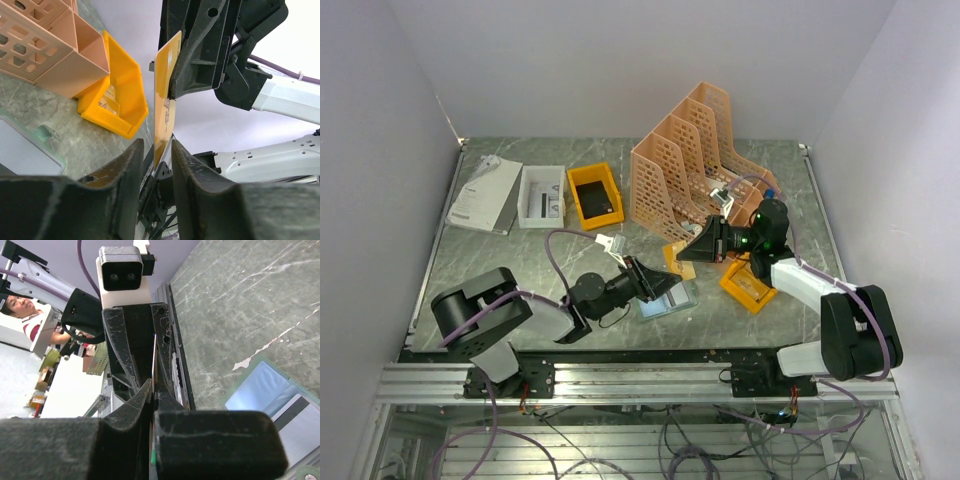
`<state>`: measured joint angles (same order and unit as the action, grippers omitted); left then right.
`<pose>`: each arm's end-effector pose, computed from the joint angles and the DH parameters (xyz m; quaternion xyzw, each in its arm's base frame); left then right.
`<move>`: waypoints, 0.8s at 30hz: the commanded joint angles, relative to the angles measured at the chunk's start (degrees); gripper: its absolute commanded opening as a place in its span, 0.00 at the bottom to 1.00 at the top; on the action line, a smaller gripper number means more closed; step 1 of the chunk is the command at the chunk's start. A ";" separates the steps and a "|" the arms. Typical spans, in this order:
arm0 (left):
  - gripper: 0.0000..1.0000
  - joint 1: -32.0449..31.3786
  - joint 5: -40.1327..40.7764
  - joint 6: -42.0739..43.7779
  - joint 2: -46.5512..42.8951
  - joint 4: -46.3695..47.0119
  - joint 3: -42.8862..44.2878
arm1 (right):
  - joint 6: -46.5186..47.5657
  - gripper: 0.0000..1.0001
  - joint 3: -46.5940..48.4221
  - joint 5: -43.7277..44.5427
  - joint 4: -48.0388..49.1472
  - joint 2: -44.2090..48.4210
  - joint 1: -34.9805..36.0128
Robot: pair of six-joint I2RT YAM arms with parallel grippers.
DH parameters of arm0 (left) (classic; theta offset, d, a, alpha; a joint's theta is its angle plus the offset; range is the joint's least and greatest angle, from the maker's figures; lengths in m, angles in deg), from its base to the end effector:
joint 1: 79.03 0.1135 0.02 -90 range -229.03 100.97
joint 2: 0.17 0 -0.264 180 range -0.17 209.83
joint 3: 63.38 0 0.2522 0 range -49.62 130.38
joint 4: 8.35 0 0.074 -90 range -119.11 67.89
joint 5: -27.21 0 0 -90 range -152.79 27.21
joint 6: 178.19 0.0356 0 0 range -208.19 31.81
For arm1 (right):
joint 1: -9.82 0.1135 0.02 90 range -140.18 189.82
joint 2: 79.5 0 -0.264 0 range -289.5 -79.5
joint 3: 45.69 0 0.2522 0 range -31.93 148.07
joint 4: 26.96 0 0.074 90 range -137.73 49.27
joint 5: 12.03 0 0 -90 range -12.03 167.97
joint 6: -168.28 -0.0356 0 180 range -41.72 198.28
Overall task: Put the credit cards into the card holder
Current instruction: Pick up the credit card from the storage box.
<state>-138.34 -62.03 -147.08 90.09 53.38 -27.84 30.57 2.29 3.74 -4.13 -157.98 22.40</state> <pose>0.1411 -0.2368 0.1850 -0.0025 0.6626 -0.6404 0.3884 0.2536 0.0917 0.2330 -0.1975 0.6922 0.6564 0.2258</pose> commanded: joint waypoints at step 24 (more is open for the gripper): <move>0.07 5.77 -22.11 11.72 -12.30 -7.89 -3.24 | 37.08 0.43 13.45 -12.62 -38.91 -0.80 0.59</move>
<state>-132.86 -78.38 -140.00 79.53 49.00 -31.79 72.71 18.47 -5.86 -48.63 -159.05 22.75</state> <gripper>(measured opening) 0.078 0.438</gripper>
